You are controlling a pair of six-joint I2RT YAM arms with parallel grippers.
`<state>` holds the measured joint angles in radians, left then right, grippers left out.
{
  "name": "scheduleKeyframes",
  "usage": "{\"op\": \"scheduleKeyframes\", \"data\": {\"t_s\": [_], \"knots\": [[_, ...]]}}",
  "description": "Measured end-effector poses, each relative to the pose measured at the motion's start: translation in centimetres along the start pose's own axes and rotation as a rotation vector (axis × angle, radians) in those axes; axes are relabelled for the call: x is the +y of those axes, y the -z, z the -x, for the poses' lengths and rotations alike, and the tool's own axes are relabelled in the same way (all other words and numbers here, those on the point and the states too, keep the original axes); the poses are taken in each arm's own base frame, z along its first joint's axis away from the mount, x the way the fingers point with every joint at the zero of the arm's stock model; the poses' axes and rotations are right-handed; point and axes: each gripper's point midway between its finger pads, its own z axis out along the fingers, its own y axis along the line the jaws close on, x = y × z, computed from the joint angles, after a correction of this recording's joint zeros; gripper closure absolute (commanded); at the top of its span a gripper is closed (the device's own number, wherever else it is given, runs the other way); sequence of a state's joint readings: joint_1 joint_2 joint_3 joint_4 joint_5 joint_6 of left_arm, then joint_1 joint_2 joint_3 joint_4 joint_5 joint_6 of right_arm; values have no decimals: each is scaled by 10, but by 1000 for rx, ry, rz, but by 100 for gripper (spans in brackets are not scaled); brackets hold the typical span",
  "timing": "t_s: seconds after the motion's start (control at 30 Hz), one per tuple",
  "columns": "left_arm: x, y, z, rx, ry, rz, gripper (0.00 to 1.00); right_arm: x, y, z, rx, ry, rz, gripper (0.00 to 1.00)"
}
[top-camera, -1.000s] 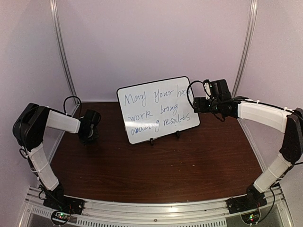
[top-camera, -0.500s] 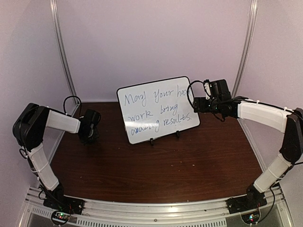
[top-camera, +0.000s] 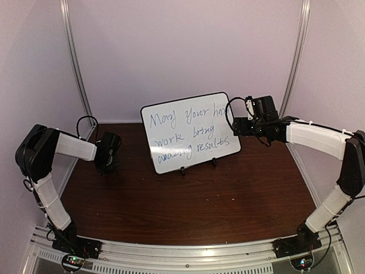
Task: Erase the whiteboard
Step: Pick up the whiteboard eraser from the center of the board.
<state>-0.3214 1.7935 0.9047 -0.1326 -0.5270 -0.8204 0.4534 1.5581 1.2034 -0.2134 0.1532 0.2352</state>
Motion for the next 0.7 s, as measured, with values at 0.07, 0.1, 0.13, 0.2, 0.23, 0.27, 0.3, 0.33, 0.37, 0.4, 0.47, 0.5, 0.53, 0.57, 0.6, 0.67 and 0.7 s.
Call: {"op": "scheduleKeyframes", "data": {"t_s": [0.07, 0.1, 0.13, 0.2, 0.23, 0.27, 0.3, 0.33, 0.37, 0.4, 0.47, 0.5, 0.53, 0.57, 0.6, 0.67, 0.7], "knots": [[0, 0, 0, 0, 0, 0, 44, 0, 0, 0, 0, 0, 0, 0], [0, 0, 0, 1, -1, 1, 44, 0, 0, 0, 0, 0, 0, 0], [0, 0, 0, 1, -1, 1, 44, 0, 0, 0, 0, 0, 0, 0], [0, -1, -1, 3, -2, 3, 44, 0, 0, 0, 0, -1, 0, 0], [0, -2, -2, 5, -4, 4, 44, 0, 0, 0, 0, -1, 0, 0], [1, -2, -3, 6, -5, 5, 44, 0, 0, 0, 0, 0, 0, 0], [1, -2, -3, 8, -5, 6, 44, 0, 0, 0, 0, -1, 0, 0], [1, -2, -3, 8, -6, 7, 44, 0, 0, 0, 0, -1, 0, 0], [1, -2, -3, 9, -6, 7, 44, 0, 0, 0, 0, -1, 0, 0], [1, -2, -3, 9, -6, 7, 45, 0, 0, 0, 0, -1, 0, 0], [1, -2, -3, 9, -6, 8, 47, 0, 0, 0, 0, -1, 0, 0], [1, -2, -3, 9, -6, 8, 49, 0, 0, 0, 0, -1, 0, 0], [1, -2, -3, 9, -6, 8, 50, 0, 0, 0, 0, -1, 0, 0], [1, -2, -3, 9, -6, 8, 51, 0, 0, 0, 0, -1, 0, 0], [1, -2, -3, 8, -6, 8, 51, 0, 0, 0, 0, -2, 0, 0], [1, -2, -3, 9, -6, 8, 53, 0, 0, 0, 0, -2, 0, 0], [1, -2, -3, 9, -6, 8, 53, 0, 0, 0, 0, -2, 0, 0]]}}
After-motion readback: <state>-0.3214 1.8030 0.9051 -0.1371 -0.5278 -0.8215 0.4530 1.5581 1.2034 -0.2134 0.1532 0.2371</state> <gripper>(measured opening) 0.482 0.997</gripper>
